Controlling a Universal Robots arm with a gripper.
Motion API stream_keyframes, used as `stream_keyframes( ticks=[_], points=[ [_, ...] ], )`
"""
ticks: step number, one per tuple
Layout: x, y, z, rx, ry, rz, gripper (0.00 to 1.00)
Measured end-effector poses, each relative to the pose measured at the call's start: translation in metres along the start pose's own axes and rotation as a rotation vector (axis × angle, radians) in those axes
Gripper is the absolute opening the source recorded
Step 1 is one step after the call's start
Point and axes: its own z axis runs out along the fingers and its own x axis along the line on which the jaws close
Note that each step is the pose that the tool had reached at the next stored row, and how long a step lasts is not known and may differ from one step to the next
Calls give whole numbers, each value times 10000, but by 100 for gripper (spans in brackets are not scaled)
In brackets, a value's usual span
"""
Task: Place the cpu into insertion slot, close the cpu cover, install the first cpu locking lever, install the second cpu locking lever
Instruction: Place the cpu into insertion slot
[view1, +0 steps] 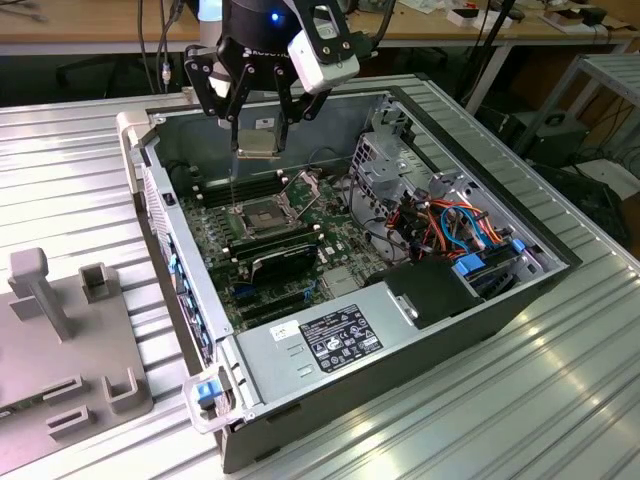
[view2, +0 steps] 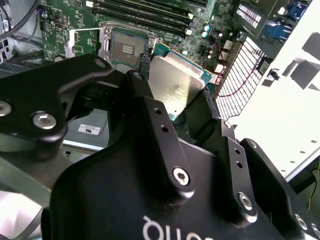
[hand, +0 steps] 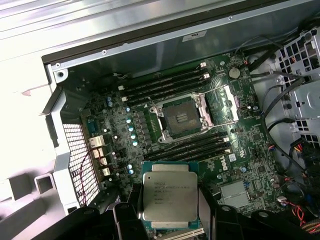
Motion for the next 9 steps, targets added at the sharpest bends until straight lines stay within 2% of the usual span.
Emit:
stream_keyframes(
  ticks=[9],
  points=[
    [0,0,0,1,-2,32,54]
  ],
)
